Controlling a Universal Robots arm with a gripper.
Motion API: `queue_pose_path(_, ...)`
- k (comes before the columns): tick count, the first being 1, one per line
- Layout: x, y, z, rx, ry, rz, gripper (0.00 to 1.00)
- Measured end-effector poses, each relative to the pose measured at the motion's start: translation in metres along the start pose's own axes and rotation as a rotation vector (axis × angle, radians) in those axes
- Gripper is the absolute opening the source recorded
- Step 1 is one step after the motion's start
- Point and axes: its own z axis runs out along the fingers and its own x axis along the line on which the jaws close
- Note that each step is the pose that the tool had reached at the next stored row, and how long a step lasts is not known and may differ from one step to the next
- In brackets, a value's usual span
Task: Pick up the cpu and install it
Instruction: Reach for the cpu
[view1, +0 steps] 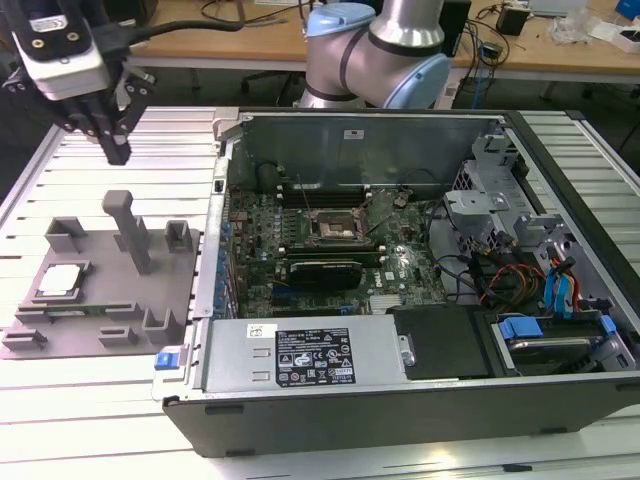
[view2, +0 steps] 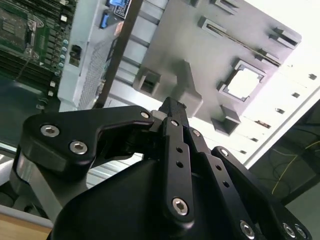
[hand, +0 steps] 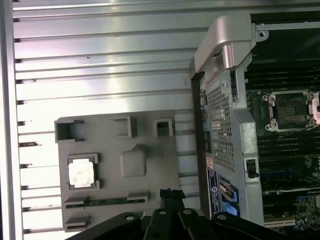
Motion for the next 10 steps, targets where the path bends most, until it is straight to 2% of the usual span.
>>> queue_pose_path(3, 0.0123, -0.0009, -0.0003, -0.0001, -0.0008, 0.000, 0.11)
queue_pose_path(10, 0.0343, -0.0027, 0.0016, 0.0000, -0.0011, 0.000, 0.11)
